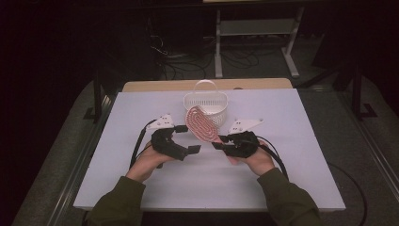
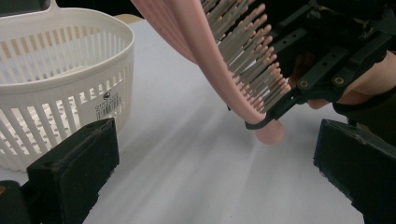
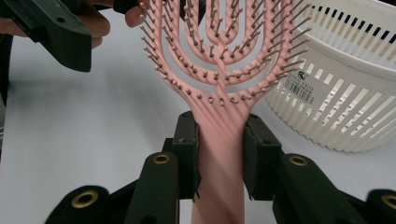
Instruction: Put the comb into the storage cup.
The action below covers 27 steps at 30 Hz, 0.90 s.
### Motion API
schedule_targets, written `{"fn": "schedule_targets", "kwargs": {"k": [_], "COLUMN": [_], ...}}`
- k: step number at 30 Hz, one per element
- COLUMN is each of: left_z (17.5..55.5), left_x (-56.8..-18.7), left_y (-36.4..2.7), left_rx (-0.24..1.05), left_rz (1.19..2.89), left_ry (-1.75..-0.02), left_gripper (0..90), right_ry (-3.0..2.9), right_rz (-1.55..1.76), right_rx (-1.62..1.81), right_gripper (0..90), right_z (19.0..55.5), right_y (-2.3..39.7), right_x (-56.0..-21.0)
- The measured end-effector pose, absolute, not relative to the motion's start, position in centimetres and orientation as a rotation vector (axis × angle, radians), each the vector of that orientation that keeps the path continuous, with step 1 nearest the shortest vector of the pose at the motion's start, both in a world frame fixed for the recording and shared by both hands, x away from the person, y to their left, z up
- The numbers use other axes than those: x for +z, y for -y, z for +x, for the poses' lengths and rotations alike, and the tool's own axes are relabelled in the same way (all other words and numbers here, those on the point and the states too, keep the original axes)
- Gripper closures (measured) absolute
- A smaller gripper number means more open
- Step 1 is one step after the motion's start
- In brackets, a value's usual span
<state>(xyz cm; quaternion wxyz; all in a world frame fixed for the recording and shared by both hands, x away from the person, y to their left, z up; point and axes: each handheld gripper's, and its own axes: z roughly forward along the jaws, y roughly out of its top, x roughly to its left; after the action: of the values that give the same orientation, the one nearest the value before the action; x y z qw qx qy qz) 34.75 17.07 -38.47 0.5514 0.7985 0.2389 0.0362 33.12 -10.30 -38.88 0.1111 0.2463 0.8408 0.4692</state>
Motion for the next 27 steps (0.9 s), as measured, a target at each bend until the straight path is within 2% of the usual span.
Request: {"fn": "schedule_targets", "kwargs": {"k": [27], "left_z": [34.5], "left_x": [-37.5], "left_y": [-17.0], "left_rx": [0.13], "left_rz": [1.855], "left_ry": [-0.634], "left_gripper": [0.0], "right_ry": [-2.489], "right_rz": [0.716], "right_rx": [1.371], "right_gripper": [68.6], "right_z": [32.6], "right_y": [8.5], "right_x": [-40.2]}}
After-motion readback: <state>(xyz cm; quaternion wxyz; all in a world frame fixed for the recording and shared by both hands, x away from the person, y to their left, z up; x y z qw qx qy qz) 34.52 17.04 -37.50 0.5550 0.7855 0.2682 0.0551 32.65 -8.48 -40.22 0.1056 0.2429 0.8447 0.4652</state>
